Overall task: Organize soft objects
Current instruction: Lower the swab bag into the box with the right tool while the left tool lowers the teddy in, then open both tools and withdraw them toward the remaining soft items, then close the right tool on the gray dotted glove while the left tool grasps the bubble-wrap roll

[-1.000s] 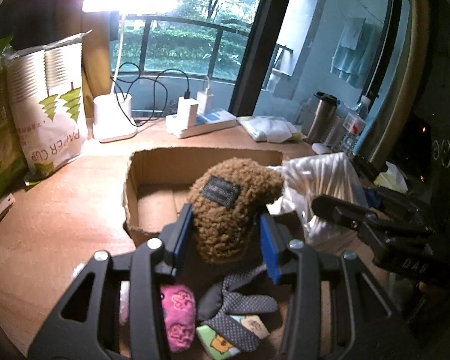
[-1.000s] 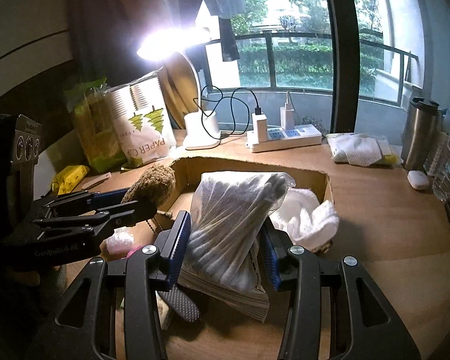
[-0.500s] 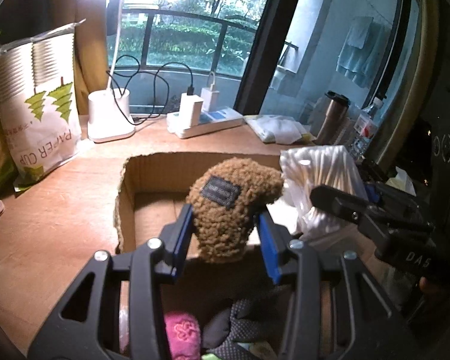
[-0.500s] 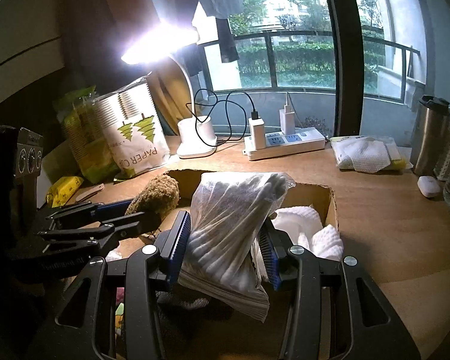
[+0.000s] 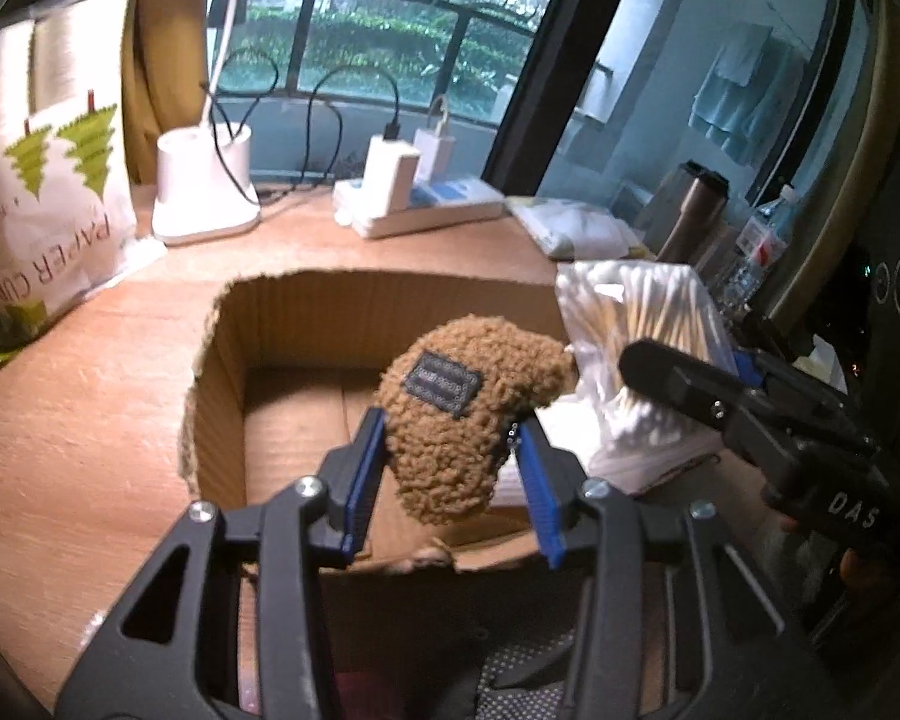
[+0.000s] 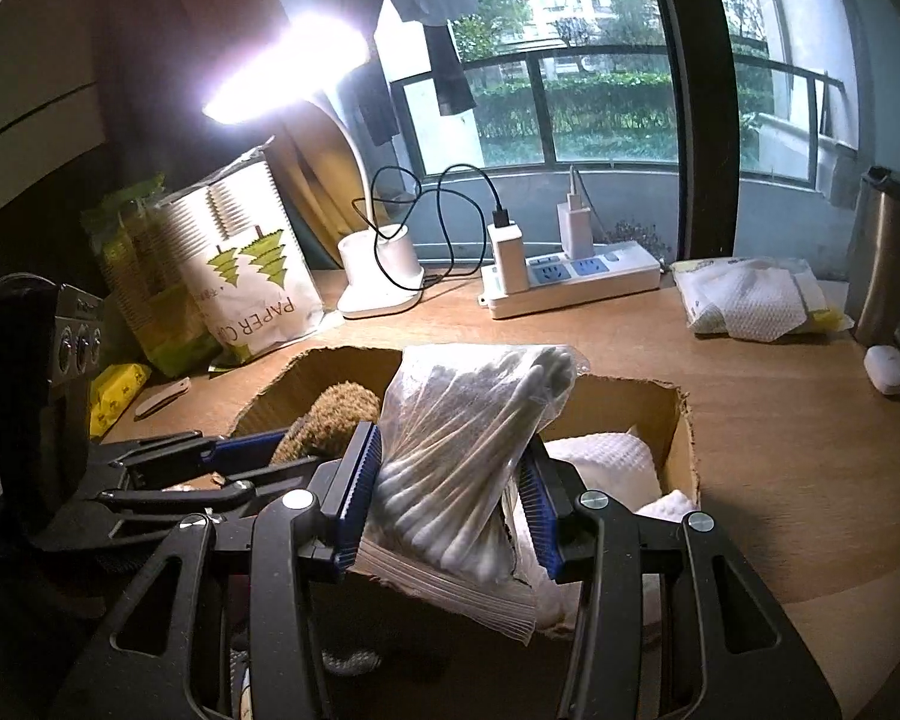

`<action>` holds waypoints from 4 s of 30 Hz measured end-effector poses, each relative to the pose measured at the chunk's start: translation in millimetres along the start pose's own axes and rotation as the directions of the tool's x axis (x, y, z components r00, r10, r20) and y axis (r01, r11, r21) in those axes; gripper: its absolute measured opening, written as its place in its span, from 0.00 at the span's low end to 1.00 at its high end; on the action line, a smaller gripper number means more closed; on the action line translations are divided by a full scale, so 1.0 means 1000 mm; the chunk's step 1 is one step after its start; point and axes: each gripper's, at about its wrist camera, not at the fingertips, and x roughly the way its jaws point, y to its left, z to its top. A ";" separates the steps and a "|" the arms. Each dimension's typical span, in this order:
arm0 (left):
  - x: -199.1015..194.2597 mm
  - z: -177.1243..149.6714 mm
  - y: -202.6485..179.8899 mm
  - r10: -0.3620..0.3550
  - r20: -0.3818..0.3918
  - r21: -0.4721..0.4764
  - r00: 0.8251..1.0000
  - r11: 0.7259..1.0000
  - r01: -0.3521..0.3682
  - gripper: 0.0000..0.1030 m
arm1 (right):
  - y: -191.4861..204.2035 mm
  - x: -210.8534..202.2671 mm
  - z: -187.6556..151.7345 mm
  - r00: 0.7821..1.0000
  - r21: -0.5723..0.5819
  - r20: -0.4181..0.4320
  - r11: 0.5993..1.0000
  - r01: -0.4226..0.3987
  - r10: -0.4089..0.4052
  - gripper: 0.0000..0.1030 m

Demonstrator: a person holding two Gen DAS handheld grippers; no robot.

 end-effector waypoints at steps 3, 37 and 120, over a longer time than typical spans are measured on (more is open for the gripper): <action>0.005 0.000 0.001 -0.004 -0.014 -0.009 1.000 1.000 0.004 0.50 | -0.003 0.007 -0.001 1.000 0.005 -0.011 1.000 -0.004 0.004 0.46; -0.039 -0.014 -0.009 0.012 0.039 0.016 0.999 1.000 -0.013 0.60 | 0.016 -0.013 -0.008 0.999 -0.014 -0.014 0.999 0.047 -0.047 0.60; -0.054 -0.092 0.089 0.184 -0.038 -0.103 0.982 0.977 -0.187 0.48 | 0.085 0.016 -0.087 0.976 -0.137 -0.206 0.990 0.039 -0.067 0.19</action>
